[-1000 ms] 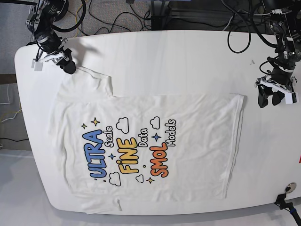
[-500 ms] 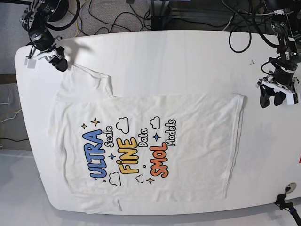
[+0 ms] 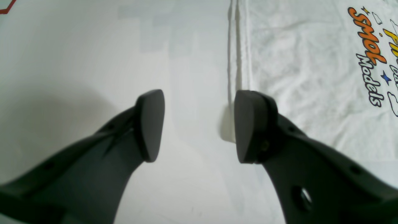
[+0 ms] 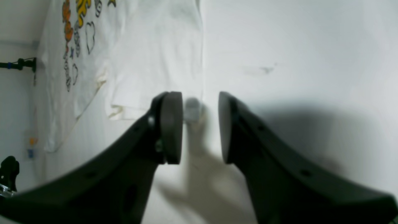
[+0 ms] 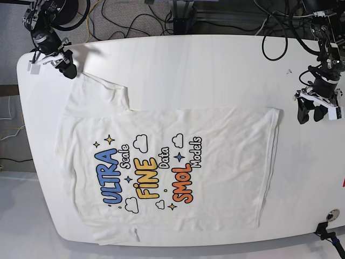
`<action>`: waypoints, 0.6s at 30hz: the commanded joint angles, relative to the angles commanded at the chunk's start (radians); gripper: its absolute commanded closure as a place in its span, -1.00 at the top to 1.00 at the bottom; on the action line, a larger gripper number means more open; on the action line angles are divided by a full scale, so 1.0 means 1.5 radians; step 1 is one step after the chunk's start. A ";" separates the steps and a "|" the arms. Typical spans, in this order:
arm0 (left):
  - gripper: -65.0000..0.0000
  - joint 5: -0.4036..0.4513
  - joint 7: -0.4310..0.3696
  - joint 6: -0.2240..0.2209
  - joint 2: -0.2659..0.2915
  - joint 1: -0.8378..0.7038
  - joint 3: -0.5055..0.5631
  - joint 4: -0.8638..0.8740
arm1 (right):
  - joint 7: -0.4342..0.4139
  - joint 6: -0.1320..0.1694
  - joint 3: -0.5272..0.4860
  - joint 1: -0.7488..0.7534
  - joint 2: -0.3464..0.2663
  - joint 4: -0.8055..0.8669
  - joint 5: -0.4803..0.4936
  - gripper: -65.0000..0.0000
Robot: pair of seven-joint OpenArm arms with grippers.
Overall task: Fold the T-shirt properly
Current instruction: 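Position the right gripper over the shirt's sleeve corner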
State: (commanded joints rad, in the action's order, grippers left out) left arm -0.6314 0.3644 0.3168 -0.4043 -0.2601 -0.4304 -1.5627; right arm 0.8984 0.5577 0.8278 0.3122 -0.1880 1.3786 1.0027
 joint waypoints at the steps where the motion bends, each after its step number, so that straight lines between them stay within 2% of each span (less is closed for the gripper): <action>1: 0.04 0.000 0.000 0.000 0.000 0.000 0.000 0.000 | 0.000 0.000 0.000 0.000 0.000 0.002 0.001 -0.04; 4: 0.04 0.000 0.000 0.000 0.000 0.000 0.000 0.000 | 0.000 0.005 0.000 0.000 0.001 0.004 0.002 0.28; 14: 0.04 0.000 0.000 0.000 0.000 0.000 0.000 0.000 | 0.008 0.005 -0.016 0.000 0.003 0.004 0.002 0.29; 18: 0.04 0.000 0.000 0.000 0.000 0.000 0.000 0.000 | 0.012 0.001 -0.028 0.000 0.026 0.004 0.018 0.29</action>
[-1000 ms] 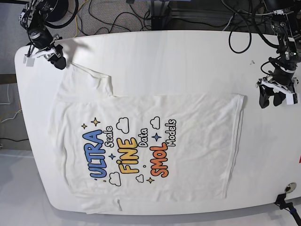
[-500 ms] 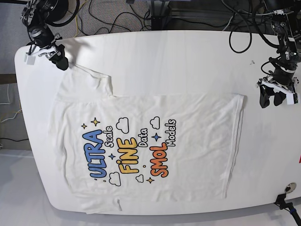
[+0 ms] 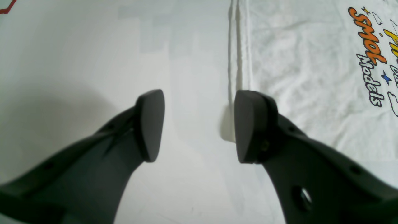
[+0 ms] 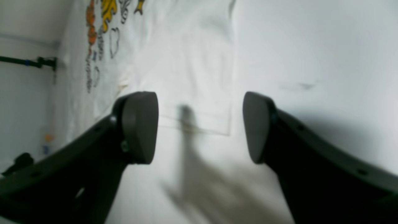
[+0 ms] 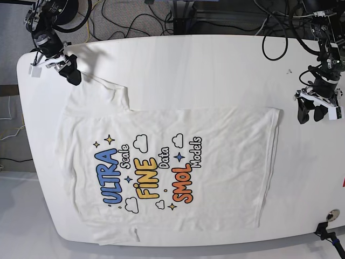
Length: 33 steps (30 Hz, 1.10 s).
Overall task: Fold the T-shirt properly
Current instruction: 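Position the right gripper over the shirt's sleeve corner, then grasp the shirt edges with both grippers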
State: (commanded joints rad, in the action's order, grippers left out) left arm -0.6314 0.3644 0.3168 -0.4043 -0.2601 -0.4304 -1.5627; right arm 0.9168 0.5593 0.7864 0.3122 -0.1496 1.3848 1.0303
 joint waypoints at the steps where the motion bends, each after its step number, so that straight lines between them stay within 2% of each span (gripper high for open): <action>1: 0.04 0.000 0.000 0.000 0.000 0.000 0.000 0.000 | 0.005 0.000 0.000 0.000 0.001 0.000 0.003 0.29; 5: 0.04 0.000 0.000 0.000 0.000 0.000 0.000 0.000 | 0.028 0.000 0.003 -0.015 0.019 0.000 -0.001 0.29; 7: 0.04 0.000 0.000 0.000 -0.012 0.000 0.001 0.000 | 0.035 0.000 0.002 -0.019 0.021 0.000 -0.001 0.29; 24: 0.04 0.000 0.000 0.000 -0.014 0.000 0.001 0.000 | 0.036 -0.001 0.001 -0.062 0.024 -0.003 -0.002 0.25; 26: 0.04 0.000 0.000 0.000 -0.014 0.000 0.001 0.000 | 0.036 -0.001 0.001 -0.064 0.024 -0.003 -0.002 0.06; 30: 0.04 0.000 0.000 0.000 -0.014 0.000 0.001 0.000 | 0.036 -0.001 0.000 -0.066 0.024 -0.003 -0.002 -0.49; 33: 0.04 0.000 0.001 0.000 -0.014 0.011 0.001 0.000 | 0.036 -0.001 -0.001 -0.073 0.023 -0.003 -0.002 -0.78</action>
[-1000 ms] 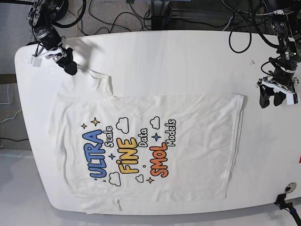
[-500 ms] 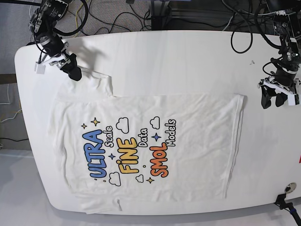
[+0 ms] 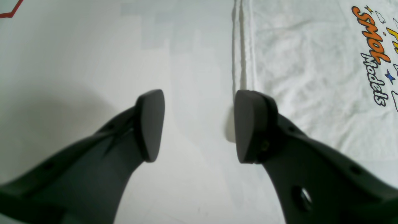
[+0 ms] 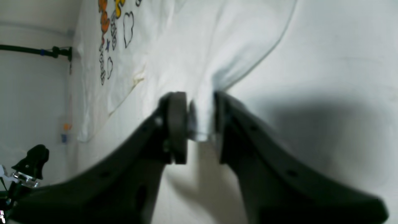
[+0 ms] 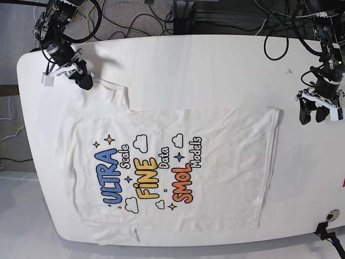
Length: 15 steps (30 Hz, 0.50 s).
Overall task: Fold the T-shirt properly
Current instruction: 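Grasp the shirt edges with both grippers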
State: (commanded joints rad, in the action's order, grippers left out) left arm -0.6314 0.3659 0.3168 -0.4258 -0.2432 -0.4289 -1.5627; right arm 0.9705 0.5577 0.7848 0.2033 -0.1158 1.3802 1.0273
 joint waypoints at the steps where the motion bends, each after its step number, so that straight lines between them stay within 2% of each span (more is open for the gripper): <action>1: 0.04 0.000 0.000 0.000 0.000 0.002 0.000 0.000 | 0.000 0.000 0.000 0.000 0.000 0.000 0.000 -0.88; 2: 0.04 0.000 0.000 0.000 0.000 0.002 0.000 0.000 | 0.000 0.000 0.000 -0.001 -0.001 0.000 0.000 -0.98; 6: 0.04 -0.003 0.002 0.000 0.000 0.007 0.000 0.000 | 0.000 0.000 0.000 -0.002 -0.003 0.000 0.000 -1.00; 12: 0.04 -0.006 0.092 0.000 0.005 0.049 -0.003 0.001 | 0.000 0.000 0.000 -0.002 -0.004 0.002 0.000 -1.00; 15: 0.04 -0.055 0.108 0.000 0.004 0.050 -0.001 0.001 | 0.009 0.000 0.000 -0.002 -0.004 0.002 0.000 -1.00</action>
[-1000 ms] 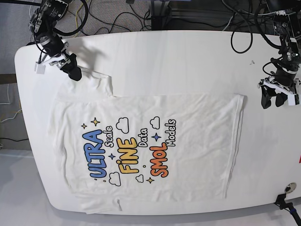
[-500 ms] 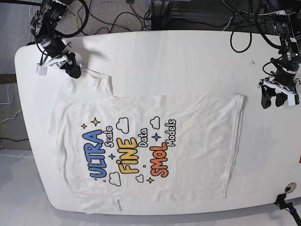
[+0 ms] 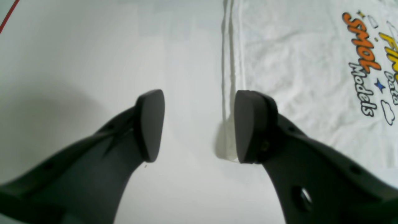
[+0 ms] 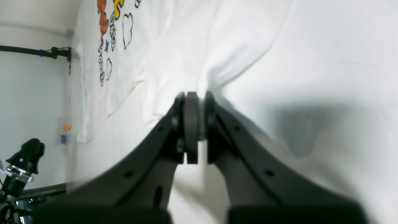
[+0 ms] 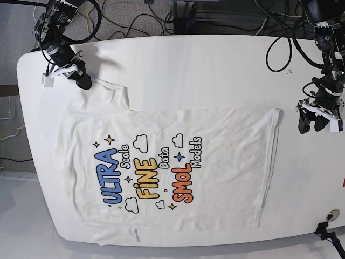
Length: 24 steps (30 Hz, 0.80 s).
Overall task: Fold the T-shirt properly
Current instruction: 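Grasp the shirt edges with both grippers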
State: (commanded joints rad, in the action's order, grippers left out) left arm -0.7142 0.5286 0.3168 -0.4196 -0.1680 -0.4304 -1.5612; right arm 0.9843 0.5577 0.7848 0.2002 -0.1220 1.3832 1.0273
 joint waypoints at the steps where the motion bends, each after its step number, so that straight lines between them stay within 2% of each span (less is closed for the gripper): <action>1: 0.04 -0.016 0.011 0.000 0.000 0.000 0.001 0.000 | 0.004 0.000 0.000 0.000 0.000 0.000 0.000 -1.00; 4: 0.04 -0.048 0.043 0.000 0.000 0.001 0.001 0.000 | 0.004 0.000 0.000 0.000 0.000 0.000 0.000 -1.00; 12: 0.04 -0.113 0.065 0.000 0.010 -0.001 0.034 0.058 | 0.004 0.000 0.000 0.000 0.000 0.000 0.000 -1.00; 20: 0.04 -0.115 0.062 0.000 0.012 0.000 0.078 0.098 | 0.004 0.000 0.000 0.000 0.000 0.000 -0.001 -1.00; 24: 0.04 -0.109 0.062 0.000 0.037 0.000 0.087 0.099 | 0.004 0.000 0.000 0.000 0.000 0.000 -0.001 -1.00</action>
State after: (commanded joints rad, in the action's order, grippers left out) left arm -0.8784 0.6222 0.3168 -0.3644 -0.1680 -0.3000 -1.4124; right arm 0.9904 0.5577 0.7848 0.2002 -0.1220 1.3832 1.0257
